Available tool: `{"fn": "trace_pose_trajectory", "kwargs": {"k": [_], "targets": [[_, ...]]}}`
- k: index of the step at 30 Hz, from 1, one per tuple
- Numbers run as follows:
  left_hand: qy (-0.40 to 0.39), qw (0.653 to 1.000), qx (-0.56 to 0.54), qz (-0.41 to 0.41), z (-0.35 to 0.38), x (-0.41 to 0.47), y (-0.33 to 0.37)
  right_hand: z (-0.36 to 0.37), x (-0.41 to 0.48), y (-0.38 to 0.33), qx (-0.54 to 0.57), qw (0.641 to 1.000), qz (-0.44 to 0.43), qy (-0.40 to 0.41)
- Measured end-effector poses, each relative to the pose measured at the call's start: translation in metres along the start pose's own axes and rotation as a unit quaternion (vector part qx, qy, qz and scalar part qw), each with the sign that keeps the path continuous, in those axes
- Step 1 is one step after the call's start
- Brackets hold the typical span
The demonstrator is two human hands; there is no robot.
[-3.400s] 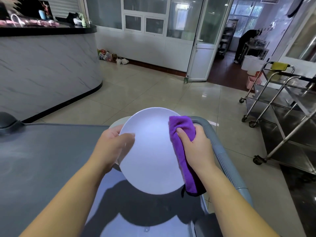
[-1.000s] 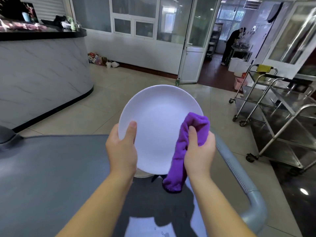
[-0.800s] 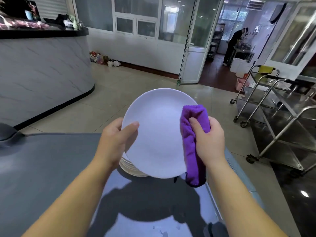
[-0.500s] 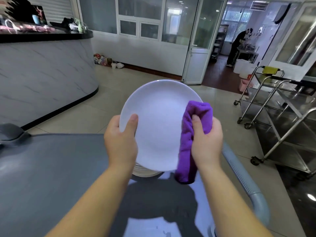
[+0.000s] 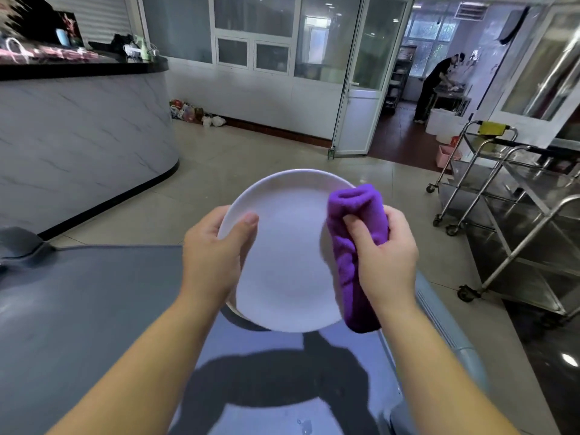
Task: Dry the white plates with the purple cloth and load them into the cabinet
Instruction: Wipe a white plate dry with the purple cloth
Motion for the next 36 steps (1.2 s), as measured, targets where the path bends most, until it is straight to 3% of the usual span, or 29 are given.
{"fn": "trace_pose_trajectory", "kwargs": {"k": [2,4,7,11,13,15,17,21,24,27,29,32,36], "targets": [[0.042,0.997,-0.062,-0.033,-0.003,-0.01,-0.006,-0.013,-0.017,0.017,0.051,0.992,0.055,0.099],[0.058,0.992,-0.088,-0.075,-0.003,-0.021,-0.017,-0.014,-0.035,0.033,0.071,0.985,0.093,0.129],[-0.019,0.993,-0.057,-0.105,0.004,-0.018,-0.027,-0.01,-0.022,0.037,0.047,0.992,0.081,0.083],[-0.167,0.98,-0.037,-0.101,0.021,-0.008,-0.015,-0.003,0.015,0.009,-0.021,0.999,0.0,-0.034],[-0.138,0.99,0.029,-0.028,0.019,-0.004,-0.004,0.006,0.019,-0.008,-0.038,0.995,-0.039,-0.086],[-0.067,0.997,0.041,0.024,0.012,-0.003,0.003,0.007,0.02,-0.014,-0.032,0.995,-0.045,-0.084],[-0.009,1.0,-0.009,0.004,0.007,-0.007,-0.001,0.001,0.017,-0.005,-0.014,1.0,-0.016,-0.022],[0.073,0.992,-0.077,-0.066,0.001,-0.021,-0.02,-0.003,-0.028,0.044,0.067,0.982,0.15,0.094],[0.012,0.995,-0.026,-0.099,0.006,-0.02,-0.031,-0.001,-0.036,0.061,0.059,0.98,0.171,0.078],[-0.108,0.984,-0.042,-0.138,0.013,-0.01,-0.034,-0.003,-0.008,0.05,0.021,0.994,0.102,0.017],[-0.146,0.98,-0.03,-0.131,0.016,-0.007,-0.029,0.003,0.003,0.033,-0.01,0.998,0.048,-0.044],[-0.115,0.99,0.014,-0.087,0.014,-0.004,-0.027,0.01,0.001,0.021,-0.025,0.996,0.014,-0.083],[-0.021,0.997,-0.006,-0.069,0.003,-0.004,-0.027,0.003,-0.018,0.039,0.015,0.998,0.064,-0.002]]}}
Point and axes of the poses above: each hand's wrist, its own x-axis towards the middle knuckle, its own z-axis out of the palm, y = z × x, the point moved 10 cm from there along x, towards the middle knuckle, and after that the axes turned 14 degrees about y, right-handed, at the moved point
